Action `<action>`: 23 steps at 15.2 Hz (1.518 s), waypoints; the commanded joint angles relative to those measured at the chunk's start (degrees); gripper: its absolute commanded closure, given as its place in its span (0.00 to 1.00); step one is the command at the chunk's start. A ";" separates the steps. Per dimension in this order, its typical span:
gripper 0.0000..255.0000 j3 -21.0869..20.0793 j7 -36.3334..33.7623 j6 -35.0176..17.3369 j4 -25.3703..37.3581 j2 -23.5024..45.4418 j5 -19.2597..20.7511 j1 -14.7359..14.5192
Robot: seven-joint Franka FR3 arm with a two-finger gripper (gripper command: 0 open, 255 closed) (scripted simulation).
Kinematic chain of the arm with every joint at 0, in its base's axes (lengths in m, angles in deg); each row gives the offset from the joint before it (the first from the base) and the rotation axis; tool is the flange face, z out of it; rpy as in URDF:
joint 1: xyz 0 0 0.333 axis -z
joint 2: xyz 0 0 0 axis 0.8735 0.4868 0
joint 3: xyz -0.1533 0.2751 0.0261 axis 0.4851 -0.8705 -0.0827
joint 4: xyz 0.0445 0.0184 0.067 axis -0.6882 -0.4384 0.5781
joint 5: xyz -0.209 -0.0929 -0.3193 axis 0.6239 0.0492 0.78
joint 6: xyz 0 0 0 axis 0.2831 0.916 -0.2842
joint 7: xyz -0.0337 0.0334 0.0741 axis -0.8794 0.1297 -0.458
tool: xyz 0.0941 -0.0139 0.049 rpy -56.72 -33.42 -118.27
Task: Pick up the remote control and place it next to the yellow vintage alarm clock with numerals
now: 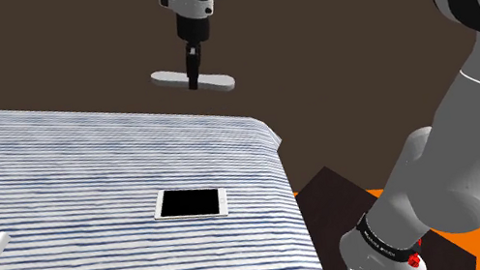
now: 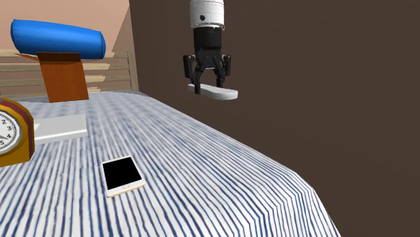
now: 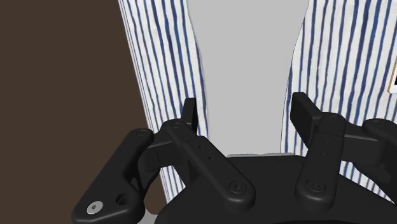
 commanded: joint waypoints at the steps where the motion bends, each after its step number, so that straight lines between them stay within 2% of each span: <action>1: 1.00 -0.04 -0.06 1.48 1.29 -0.19 0.00 -0.05; 14: 1.00 -0.05 0.14 11.63 11.92 0.29 -0.05 -0.06; 23: 1.00 -5.17 -9.94 9.71 -1.81 -11.32 -0.58 -5.09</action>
